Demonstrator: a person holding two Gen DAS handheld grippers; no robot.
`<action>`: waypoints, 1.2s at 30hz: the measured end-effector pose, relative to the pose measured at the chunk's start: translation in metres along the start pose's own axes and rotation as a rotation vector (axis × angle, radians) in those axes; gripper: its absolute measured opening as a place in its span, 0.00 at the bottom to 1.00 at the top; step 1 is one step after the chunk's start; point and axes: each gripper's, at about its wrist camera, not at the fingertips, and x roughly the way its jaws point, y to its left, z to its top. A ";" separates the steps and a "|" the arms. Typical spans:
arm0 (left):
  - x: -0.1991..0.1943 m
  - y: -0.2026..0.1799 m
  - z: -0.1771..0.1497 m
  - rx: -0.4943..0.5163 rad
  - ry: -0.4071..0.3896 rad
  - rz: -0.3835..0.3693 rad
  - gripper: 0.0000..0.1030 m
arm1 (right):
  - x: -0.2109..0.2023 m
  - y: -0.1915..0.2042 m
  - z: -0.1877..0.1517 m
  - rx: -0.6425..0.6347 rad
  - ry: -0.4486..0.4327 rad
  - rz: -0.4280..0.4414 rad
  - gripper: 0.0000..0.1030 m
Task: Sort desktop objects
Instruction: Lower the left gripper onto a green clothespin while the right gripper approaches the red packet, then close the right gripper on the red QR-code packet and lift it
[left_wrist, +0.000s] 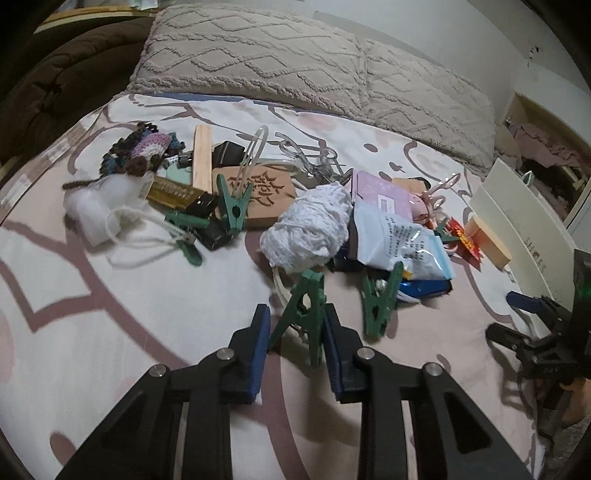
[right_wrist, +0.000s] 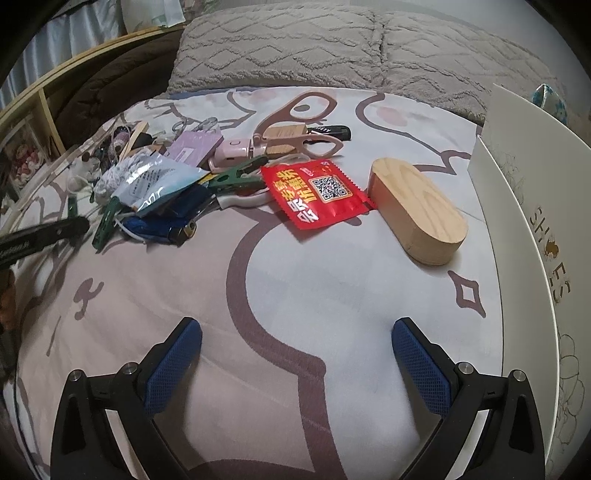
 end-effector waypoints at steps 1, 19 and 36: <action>-0.003 0.000 -0.002 -0.002 -0.004 -0.001 0.27 | -0.001 -0.001 0.000 0.006 -0.007 -0.005 0.92; -0.023 -0.025 -0.035 0.037 0.016 -0.092 0.27 | -0.001 0.009 0.025 -0.082 -0.096 -0.096 0.32; -0.015 -0.026 -0.038 0.031 0.041 -0.092 0.27 | 0.020 0.029 0.035 -0.237 -0.117 -0.222 0.10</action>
